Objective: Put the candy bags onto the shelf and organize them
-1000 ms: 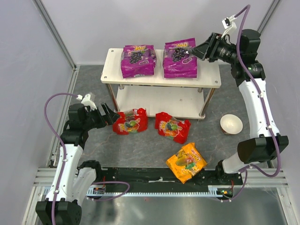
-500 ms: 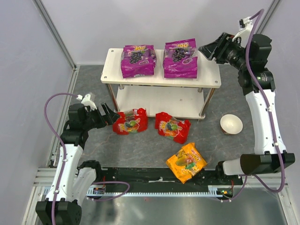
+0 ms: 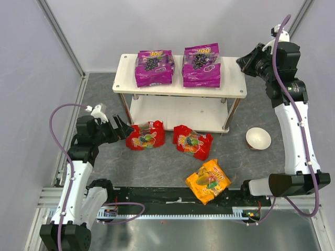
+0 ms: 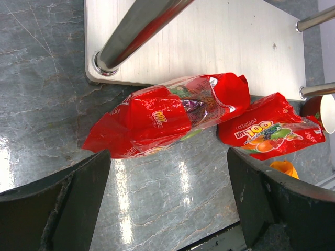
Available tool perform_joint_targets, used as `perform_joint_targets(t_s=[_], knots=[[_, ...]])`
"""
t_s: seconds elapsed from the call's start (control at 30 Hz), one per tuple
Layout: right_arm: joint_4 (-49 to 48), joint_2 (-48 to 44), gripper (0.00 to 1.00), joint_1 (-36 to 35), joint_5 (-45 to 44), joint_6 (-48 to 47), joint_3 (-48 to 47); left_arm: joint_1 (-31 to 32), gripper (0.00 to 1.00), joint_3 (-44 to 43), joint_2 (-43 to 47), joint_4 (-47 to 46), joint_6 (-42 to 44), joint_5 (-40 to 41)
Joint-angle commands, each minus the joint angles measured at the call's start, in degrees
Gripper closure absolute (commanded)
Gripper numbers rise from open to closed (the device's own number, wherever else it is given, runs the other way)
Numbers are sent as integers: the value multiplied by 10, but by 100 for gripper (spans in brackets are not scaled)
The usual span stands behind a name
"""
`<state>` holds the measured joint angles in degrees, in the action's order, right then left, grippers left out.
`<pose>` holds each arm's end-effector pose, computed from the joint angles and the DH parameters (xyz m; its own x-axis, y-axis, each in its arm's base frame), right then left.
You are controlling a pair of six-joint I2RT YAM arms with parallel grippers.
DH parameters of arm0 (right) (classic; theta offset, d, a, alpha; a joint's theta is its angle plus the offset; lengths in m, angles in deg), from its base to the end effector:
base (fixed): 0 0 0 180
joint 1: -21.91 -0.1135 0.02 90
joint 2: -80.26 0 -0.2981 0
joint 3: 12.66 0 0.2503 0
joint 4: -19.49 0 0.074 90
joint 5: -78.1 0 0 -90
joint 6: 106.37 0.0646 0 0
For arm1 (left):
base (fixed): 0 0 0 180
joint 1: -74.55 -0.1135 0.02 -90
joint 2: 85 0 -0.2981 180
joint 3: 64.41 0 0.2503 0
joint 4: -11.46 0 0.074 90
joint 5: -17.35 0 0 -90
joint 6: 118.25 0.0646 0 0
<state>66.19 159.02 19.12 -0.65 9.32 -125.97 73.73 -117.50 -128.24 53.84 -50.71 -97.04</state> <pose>0.3014 0.0273 0.5189 -0.2927 0.4114 -0.8632 -0.1236 0.8789 0.4608 0.1618 -0.0244 0.2891 -0.6249 -0.3569 -0.6943 0.1043 0.8433 -0.5273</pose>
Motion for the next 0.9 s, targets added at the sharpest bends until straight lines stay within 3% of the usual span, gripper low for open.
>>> perform_joint_targets(t_s=[0.0, 0.33, 0.87], knots=[[15, 13, 100, -29, -46, -19, -16, 1, 1, 0, 1, -23, 1, -15], [34, 35, 100, -96, -161, -40, -37, 1, 1, 1, 3, -23, 1, -14], [8, 63, 100, -124, -160, -30, -36, 1, 1, -1, 3, -23, 2, -15]])
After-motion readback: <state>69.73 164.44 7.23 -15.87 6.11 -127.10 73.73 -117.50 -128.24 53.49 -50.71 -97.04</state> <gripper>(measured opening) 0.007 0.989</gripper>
